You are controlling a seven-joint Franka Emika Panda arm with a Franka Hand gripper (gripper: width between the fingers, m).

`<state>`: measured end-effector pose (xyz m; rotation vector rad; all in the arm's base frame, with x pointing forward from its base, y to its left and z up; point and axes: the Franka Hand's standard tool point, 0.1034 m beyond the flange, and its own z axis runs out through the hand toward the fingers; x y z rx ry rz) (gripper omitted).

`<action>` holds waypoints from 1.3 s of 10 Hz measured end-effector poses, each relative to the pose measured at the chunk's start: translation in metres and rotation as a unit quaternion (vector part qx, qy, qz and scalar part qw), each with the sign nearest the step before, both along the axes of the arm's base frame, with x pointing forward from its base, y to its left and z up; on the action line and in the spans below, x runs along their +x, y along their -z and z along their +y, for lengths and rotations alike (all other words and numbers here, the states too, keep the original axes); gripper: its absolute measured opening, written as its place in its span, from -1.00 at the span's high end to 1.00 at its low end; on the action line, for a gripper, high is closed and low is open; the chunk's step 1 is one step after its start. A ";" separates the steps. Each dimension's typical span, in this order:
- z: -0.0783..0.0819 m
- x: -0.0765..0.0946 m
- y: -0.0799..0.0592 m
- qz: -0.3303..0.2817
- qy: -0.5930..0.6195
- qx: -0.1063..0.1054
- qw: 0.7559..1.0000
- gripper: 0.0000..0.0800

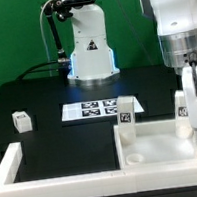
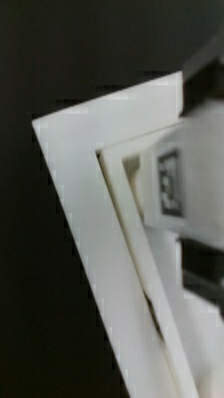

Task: Assemble square table

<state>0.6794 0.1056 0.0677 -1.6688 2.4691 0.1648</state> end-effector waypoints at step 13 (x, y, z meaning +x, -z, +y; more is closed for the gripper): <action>-0.074 -0.016 -0.040 -0.065 -0.124 -0.021 0.990 -0.62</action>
Offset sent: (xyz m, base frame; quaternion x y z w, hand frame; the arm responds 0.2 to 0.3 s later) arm -0.0360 -0.0599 0.0350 0.0250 -0.0157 -0.0834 0.9961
